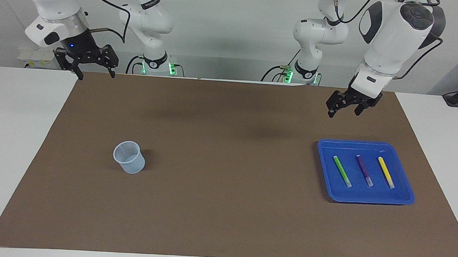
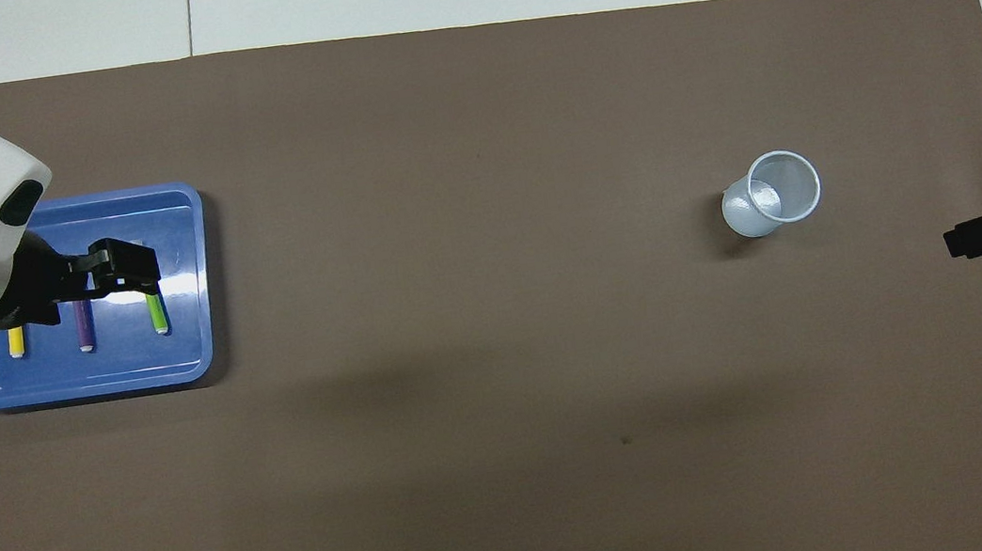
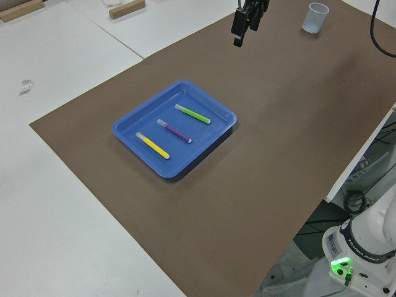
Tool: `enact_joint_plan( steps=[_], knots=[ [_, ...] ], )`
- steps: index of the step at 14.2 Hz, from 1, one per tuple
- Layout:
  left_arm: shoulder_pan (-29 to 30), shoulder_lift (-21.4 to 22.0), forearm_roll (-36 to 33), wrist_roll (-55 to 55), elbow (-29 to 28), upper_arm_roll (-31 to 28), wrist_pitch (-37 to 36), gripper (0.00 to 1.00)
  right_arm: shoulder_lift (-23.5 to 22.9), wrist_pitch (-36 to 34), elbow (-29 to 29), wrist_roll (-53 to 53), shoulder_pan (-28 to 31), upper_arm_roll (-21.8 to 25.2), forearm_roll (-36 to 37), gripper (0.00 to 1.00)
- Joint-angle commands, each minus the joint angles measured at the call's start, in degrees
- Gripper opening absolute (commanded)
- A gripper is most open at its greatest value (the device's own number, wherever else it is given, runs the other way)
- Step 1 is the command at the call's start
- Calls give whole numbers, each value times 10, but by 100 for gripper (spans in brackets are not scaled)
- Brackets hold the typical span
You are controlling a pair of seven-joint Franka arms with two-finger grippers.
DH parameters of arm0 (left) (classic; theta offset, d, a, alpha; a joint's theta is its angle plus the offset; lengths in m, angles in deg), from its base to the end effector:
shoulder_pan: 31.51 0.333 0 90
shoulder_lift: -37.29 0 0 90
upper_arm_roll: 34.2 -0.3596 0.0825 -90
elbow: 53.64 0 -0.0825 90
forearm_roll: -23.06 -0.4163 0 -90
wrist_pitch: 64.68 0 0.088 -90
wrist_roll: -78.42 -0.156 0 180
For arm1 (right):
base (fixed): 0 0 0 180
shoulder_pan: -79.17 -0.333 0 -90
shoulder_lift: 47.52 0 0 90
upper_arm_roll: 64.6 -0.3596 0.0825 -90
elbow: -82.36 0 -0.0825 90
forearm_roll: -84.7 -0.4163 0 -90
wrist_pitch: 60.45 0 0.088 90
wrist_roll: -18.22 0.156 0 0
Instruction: Transfer and insert pens with both arms
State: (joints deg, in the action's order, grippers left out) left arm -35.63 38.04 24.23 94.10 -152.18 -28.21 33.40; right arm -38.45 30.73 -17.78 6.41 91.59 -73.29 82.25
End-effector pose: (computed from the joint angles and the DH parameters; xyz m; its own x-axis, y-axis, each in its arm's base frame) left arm 0.5805 -0.1068 0.5634 0.9950 0.0999 -0.0003 0.0999 -0.9948 0.0195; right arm 0.5311 -0.0222 0.6189 0.9905 0.1378 0.0040 0.1379 -0.9903 -0.0185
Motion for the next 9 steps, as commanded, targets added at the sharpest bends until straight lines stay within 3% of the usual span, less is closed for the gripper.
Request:
enact_joint_plan(
  steps=[1,9],
  knots=[
    [0,-6,6,-8,12,1,-2,100,11,4,-8,9,2,-3,10,100],
    [7,-1,7,-10,10,1,-1,100,12,8,-7,3,1,-3,10,100]
  ],
)
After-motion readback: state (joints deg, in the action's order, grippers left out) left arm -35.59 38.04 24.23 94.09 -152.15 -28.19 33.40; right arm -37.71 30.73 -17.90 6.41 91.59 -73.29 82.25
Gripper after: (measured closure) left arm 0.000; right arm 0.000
